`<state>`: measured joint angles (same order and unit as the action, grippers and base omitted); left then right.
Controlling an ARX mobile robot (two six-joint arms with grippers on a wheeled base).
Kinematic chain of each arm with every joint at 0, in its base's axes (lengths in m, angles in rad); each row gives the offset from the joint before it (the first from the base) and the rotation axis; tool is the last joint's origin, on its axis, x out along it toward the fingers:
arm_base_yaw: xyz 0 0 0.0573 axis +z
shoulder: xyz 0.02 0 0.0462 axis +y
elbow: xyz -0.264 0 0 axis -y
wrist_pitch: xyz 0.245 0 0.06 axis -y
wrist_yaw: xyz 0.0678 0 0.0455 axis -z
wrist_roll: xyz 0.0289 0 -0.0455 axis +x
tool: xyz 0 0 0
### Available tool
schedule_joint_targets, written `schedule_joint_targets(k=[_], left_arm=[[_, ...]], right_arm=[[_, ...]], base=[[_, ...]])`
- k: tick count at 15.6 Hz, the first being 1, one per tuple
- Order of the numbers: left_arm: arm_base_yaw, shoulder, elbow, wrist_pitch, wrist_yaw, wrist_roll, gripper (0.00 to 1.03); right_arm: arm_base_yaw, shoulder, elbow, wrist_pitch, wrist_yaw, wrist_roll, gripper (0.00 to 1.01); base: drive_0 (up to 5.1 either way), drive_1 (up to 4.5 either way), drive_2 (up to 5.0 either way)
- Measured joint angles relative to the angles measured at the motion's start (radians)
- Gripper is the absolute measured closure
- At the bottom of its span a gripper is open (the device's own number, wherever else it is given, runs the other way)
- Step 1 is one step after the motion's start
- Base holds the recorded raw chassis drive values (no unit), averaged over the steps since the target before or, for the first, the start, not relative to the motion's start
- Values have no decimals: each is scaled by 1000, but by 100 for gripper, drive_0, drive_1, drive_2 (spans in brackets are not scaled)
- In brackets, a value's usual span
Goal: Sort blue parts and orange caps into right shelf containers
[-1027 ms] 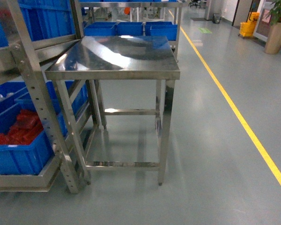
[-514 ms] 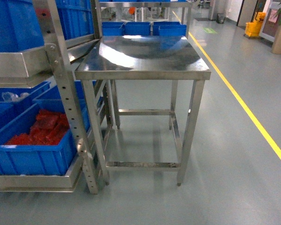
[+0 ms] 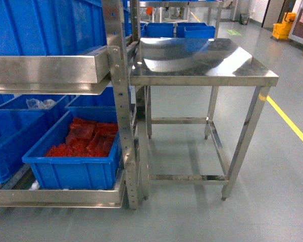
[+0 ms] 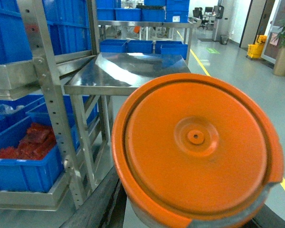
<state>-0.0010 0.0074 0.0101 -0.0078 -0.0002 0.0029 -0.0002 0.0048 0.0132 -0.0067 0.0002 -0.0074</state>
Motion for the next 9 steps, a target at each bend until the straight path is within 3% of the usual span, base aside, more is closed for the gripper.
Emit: schedule_joint_targets(k=[9], left_arm=[[0, 0, 0, 1, 0, 0, 61]], right_arm=[[0, 0, 0, 0, 0, 0, 59]], base=[[-504, 242, 242]])
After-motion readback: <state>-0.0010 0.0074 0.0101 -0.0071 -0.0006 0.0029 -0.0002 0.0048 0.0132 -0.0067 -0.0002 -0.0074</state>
